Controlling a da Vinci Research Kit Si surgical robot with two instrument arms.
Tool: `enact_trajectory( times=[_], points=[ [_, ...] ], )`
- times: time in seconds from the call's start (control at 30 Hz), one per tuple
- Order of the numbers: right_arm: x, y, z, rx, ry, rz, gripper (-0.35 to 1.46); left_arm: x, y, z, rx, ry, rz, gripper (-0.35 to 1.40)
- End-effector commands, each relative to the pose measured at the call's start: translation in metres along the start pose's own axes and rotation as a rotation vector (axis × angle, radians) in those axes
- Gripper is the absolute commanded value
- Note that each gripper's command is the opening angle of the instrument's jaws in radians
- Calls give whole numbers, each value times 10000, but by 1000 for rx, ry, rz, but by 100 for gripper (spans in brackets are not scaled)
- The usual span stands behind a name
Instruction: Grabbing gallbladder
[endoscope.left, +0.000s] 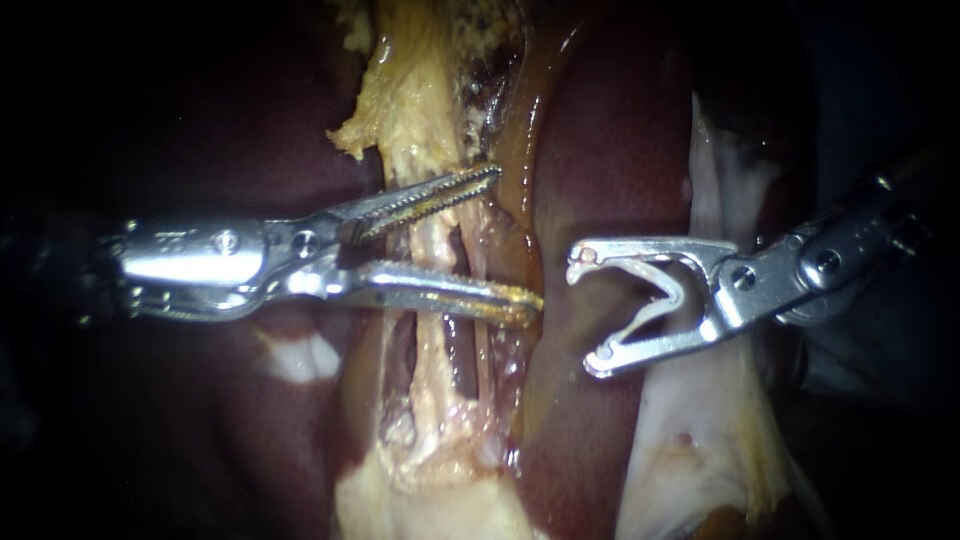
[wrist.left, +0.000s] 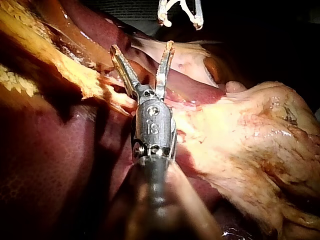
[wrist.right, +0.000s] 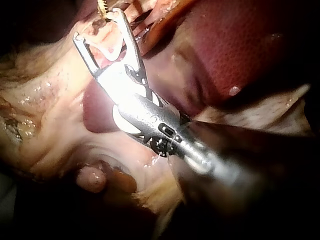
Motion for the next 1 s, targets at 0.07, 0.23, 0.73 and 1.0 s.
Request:
enact_trajectory(
  times=[0.07, 0.23, 0.73, 1.0],
  points=[
    [0, 0, 0, 0, 0, 0, 49, -1, -1, -1, 4, 0, 0, 77],
    [0, 0, 0, 0, 0, 0, 49, -3, -5, -3, 8, 0, 5, 79],
    [0, 1, 1, -1, 0, 0, 49, -25, 2, -66, 9, 2, -8, 77],
    [-1, 1, 2, -1, 0, 0, 48, -79, 36, -108, -31, -43, 9, 76]
  ],
)
